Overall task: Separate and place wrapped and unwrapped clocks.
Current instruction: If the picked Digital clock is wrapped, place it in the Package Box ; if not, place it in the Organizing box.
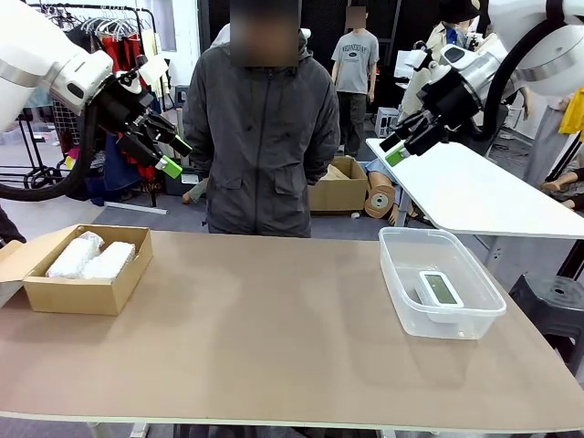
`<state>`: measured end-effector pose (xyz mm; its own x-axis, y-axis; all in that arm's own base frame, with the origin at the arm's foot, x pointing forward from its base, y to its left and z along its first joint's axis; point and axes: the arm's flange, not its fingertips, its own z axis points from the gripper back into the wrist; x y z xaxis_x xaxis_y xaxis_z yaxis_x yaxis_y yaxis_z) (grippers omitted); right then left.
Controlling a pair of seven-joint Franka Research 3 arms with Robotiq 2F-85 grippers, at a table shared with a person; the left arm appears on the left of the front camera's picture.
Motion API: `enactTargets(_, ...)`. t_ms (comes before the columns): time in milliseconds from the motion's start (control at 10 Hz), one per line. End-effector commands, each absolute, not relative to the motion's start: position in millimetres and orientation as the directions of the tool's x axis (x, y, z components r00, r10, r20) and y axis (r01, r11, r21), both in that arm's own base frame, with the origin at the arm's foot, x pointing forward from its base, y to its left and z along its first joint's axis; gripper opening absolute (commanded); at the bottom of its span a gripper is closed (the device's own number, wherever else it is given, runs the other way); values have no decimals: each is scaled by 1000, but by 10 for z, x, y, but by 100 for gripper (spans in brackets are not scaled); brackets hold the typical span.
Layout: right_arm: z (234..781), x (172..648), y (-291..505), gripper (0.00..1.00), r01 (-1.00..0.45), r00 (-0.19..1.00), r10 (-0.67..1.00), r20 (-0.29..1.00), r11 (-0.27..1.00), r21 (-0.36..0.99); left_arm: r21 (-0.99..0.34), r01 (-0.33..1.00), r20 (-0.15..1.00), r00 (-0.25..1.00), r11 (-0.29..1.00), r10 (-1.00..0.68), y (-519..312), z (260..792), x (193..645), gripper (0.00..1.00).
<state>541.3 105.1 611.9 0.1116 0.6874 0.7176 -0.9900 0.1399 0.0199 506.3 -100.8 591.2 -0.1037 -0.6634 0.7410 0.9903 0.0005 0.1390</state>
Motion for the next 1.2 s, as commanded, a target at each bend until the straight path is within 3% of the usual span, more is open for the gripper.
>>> enactTargets(0, 6106, 5435, 1098, 100, -997, 32, 663, 748, 75, -23, 145, 989, 731, -111, -5, -673, -995, 5913, 5053, 100)
enactTargets(300, 6046, 5415, 1127, 100, -996, -14, 686, 728, 53, -69, 145, 989, 731, -111, -5, -673, -995, 5913, 5053, 100)
enactTargets(500, 6025, 5407, 1099, 100, -997, 4, 684, 730, 61, -52, 145, 989, 731, -111, -5, -673, -995, 5913, 5053, 100)
enactTargets(600, 6046, 5408, 1094, 100, -995, 67, 663, 746, 95, 4, 145, 989, 731, -111, -5, -673, -995, 5913, 5053, 100)
enactTargets(1100, 6062, 5415, 1119, 100, -997, 24, 692, 722, 68, -32, 145, 989, 731, -111, -5, -673, -995, 5913, 5053, 100)
